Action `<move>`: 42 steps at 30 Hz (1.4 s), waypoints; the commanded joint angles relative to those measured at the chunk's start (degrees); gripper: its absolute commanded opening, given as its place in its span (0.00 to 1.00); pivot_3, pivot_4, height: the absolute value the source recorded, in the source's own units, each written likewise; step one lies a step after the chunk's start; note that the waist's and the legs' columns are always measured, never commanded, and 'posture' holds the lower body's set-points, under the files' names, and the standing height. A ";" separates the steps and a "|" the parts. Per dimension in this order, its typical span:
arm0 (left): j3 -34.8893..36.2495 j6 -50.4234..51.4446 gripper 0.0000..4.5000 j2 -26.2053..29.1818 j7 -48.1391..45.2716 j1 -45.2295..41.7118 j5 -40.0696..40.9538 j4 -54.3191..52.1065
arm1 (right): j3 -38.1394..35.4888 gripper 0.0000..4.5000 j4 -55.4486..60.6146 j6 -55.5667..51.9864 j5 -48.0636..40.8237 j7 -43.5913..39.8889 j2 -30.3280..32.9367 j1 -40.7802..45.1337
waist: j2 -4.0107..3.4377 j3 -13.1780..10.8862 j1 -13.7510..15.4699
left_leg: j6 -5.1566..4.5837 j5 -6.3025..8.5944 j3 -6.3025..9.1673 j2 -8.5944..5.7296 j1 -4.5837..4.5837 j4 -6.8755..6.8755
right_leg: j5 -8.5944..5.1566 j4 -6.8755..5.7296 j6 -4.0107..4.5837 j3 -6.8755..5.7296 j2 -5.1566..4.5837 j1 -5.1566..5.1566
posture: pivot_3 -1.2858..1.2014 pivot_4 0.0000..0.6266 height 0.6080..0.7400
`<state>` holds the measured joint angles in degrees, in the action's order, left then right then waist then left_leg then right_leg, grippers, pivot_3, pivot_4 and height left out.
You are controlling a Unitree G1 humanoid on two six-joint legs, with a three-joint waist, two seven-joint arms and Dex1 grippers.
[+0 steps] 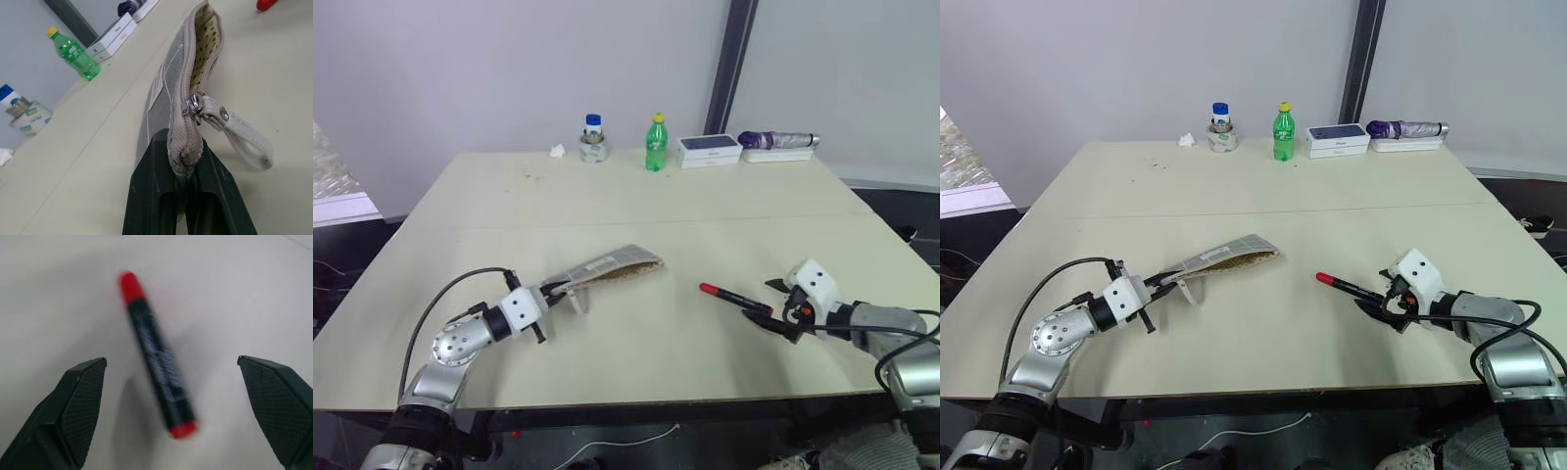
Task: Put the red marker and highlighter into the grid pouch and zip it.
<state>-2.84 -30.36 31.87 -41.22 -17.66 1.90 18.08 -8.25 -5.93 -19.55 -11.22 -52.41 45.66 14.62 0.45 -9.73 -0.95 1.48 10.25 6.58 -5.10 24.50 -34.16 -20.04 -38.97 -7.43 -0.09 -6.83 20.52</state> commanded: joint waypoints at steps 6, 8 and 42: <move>0.86 -0.99 0.00 0.78 0.46 -1.00 0.26 -0.80 | 1.82 0.48 -7.14 -3.66 -2.78 -6.85 1.39 3.40 | 0.01 0.01 0.12 | 0.00 0.00 0.03 0.00 -0.02 -0.04 | 0.00 0.01 0.00 -0.01 0.00 -0.07 | 0.52 0.24 1.00; 1.04 -0.99 0.00 0.92 0.70 -0.27 0.28 -1.27 | 2.45 0.25 -6.39 -4.61 -3.08 -8.28 1.95 3.15 | 0.01 0.01 0.11 | 0.00 0.00 0.04 0.00 -0.02 -0.04 | 0.00 0.01 0.00 -0.01 0.00 -0.07 | 0.52 0.24 1.00; -4.54 -2.38 0.00 -0.34 -3.51 -5.54 -1.14 -2.01 | 30.05 0.09 4.93 6.63 16.13 -0.12 -12.02 24.65 | 0.06 -0.03 -0.12 | 0.02 -0.01 0.07 -0.01 0.02 0.02 | 0.00 0.02 0.00 -0.02 0.00 0.04 | 0.52 0.24 1.00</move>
<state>-7.06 -31.75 31.90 -43.94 -22.53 -0.54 17.16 20.90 -0.68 -16.05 2.81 -53.14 34.51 37.45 0.52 -9.76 -1.08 1.51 10.24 6.65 -5.12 24.51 -34.15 -20.04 -38.95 -7.43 -0.11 -6.82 20.56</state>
